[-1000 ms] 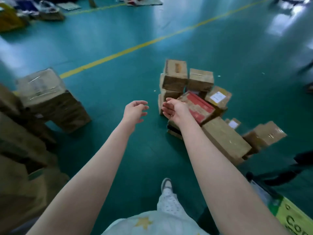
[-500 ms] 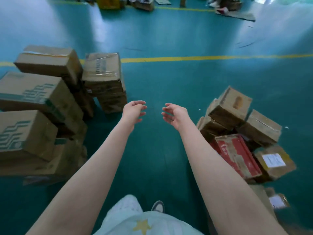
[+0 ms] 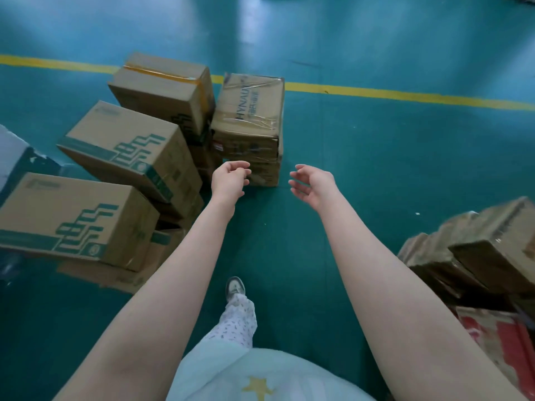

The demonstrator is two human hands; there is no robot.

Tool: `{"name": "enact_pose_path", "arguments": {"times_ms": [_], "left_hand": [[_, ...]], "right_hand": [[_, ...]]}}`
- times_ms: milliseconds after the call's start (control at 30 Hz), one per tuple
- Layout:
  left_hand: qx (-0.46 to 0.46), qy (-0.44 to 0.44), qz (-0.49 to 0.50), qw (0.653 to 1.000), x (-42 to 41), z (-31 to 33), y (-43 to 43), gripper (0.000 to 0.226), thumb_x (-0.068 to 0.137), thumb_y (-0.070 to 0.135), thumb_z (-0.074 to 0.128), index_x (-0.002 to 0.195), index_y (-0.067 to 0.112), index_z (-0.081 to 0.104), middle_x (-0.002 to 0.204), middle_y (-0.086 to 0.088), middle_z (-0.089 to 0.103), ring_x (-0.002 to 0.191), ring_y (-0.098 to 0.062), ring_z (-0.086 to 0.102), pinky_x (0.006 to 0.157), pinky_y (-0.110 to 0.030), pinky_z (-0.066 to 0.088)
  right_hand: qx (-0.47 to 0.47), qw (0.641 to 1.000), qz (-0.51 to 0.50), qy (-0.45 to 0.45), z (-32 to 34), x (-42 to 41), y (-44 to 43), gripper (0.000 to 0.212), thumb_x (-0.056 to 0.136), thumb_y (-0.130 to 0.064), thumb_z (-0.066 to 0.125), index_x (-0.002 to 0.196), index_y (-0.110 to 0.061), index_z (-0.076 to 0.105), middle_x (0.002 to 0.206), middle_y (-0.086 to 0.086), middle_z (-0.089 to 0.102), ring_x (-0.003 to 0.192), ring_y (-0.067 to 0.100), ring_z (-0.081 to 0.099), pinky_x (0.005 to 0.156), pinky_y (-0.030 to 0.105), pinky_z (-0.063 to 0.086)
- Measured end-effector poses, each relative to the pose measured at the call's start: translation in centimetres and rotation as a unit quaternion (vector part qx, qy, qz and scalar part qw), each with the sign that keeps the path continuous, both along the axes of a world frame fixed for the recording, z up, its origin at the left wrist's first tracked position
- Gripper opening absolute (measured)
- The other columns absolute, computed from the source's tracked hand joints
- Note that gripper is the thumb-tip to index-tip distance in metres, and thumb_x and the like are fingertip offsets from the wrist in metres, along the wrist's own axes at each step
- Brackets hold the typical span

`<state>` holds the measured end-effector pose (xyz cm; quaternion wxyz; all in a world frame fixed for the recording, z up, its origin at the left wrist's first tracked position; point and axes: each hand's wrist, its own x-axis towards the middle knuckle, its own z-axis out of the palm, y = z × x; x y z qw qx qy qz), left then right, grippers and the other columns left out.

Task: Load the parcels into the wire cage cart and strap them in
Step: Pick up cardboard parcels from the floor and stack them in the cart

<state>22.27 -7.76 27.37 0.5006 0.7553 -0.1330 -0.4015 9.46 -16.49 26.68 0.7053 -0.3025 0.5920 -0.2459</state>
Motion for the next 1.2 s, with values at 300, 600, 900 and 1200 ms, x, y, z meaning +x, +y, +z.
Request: {"name": "enact_pose_path", "arguments": {"times_ms": [300, 600, 900, 1200], "left_hand": [[0.046, -0.002, -0.035, 0.998, 12.3, -1.8, -8.8, 0.02, 0.098, 0.01, 0.043, 0.106, 0.02, 0.059, 0.109, 0.0, 0.061, 0.1, -0.016, 0.056, 0.087, -0.031, 0.047], [0.106, 0.0, -0.014, 0.994, 19.2, -7.2, -18.2, 0.019, 0.099, 0.012, 0.043, 0.105, 0.022, 0.058, 0.111, 0.0, 0.06, 0.101, -0.015, 0.056, 0.08, -0.028, 0.045], [0.148, 0.041, 0.037, 0.987, 23.3, -16.7, -26.3, 0.029, 0.098, 0.013, 0.043, 0.126, 0.02, 0.051, 0.119, -0.002, 0.052, 0.104, -0.015, 0.053, 0.081, -0.028, 0.047], [0.206, 0.029, 0.045, 0.977, 28.2, -25.5, -32.2, 0.051, 0.099, 0.017, 0.042, 0.147, 0.023, 0.025, 0.142, -0.005, 0.038, 0.119, -0.021, 0.044, 0.088, -0.031, 0.039]], "right_hand": [[0.04, 0.999, -0.009, 0.019, -3.0, 10.2, -8.6, 0.021, 0.094, -0.004, 0.047, 0.079, -0.012, 0.058, 0.074, 0.005, 0.061, 0.066, 0.018, 0.058, 0.06, 0.028, 0.048], [0.081, 0.995, 0.005, 0.062, -10.1, 16.0, -18.7, 0.016, 0.093, -0.007, 0.051, 0.079, -0.012, 0.056, 0.075, 0.005, 0.061, 0.067, 0.019, 0.059, 0.059, 0.029, 0.048], [0.086, 0.989, 0.005, 0.118, -18.9, 18.8, -28.1, 0.016, 0.094, -0.01, 0.051, 0.079, -0.011, 0.054, 0.078, 0.004, 0.059, 0.068, 0.018, 0.058, 0.06, 0.027, 0.049], [0.041, 0.976, 0.048, 0.207, -28.0, 21.0, -33.9, 0.054, 0.093, -0.026, 0.053, 0.142, -0.017, 0.032, 0.135, 0.004, 0.045, 0.12, 0.026, 0.048, 0.091, 0.038, 0.046]]}}
